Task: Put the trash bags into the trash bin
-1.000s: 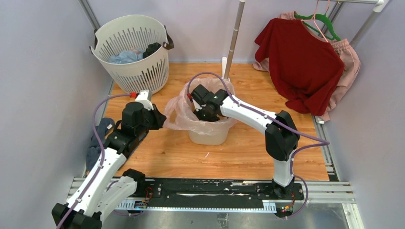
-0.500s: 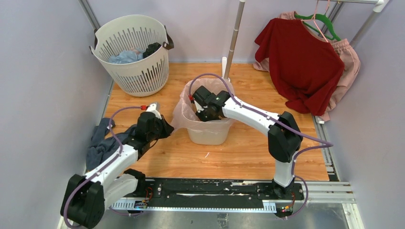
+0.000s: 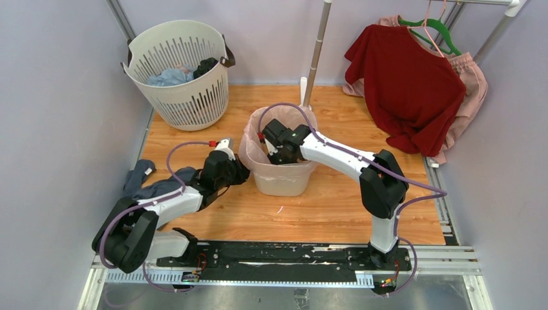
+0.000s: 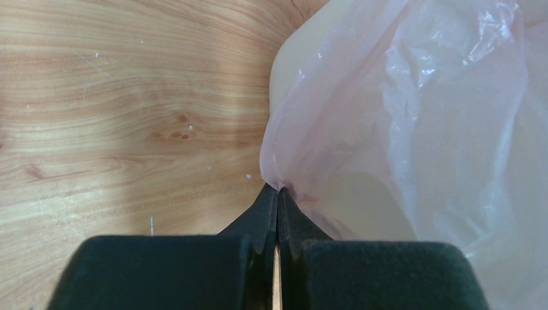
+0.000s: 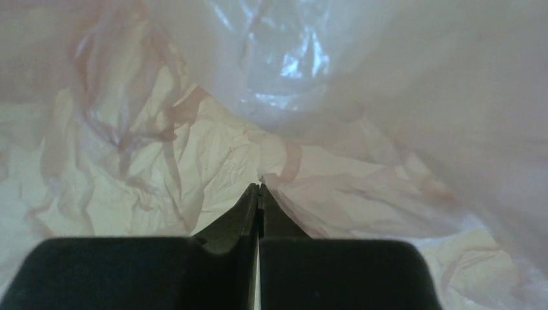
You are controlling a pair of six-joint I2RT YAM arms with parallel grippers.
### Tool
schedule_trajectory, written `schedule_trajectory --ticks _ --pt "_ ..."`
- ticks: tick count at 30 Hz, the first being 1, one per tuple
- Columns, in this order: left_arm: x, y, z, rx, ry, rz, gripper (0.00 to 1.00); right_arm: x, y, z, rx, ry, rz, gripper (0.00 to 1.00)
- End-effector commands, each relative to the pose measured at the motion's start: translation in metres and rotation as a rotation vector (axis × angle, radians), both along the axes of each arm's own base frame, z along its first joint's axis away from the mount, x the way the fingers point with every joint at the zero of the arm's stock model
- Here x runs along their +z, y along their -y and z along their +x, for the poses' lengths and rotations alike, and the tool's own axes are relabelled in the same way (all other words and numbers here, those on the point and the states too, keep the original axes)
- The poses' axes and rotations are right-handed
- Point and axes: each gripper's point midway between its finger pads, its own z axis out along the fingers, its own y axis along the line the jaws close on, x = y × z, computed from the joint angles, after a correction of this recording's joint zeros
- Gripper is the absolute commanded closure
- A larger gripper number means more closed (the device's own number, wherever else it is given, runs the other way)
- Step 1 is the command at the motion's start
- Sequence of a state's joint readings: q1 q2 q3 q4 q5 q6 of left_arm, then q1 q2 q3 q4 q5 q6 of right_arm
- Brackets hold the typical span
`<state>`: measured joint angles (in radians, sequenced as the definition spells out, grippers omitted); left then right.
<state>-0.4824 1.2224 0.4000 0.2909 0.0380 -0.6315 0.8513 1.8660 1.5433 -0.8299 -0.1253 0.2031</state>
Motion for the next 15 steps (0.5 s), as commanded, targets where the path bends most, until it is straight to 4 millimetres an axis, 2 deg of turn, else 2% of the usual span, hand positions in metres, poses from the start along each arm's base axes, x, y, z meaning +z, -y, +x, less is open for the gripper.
schedule_trajectory --ticks 1,15 --pt "-0.005 -0.002 0.012 0.044 0.022 0.022 1.0 -0.024 0.016 -0.013 -0.028 -0.105 -0.065 1.0" --pt "-0.042 0.009 0.001 -0.004 -0.058 0.082 1.0 -0.054 0.027 -0.022 -0.02 -0.188 -0.127 1.0"
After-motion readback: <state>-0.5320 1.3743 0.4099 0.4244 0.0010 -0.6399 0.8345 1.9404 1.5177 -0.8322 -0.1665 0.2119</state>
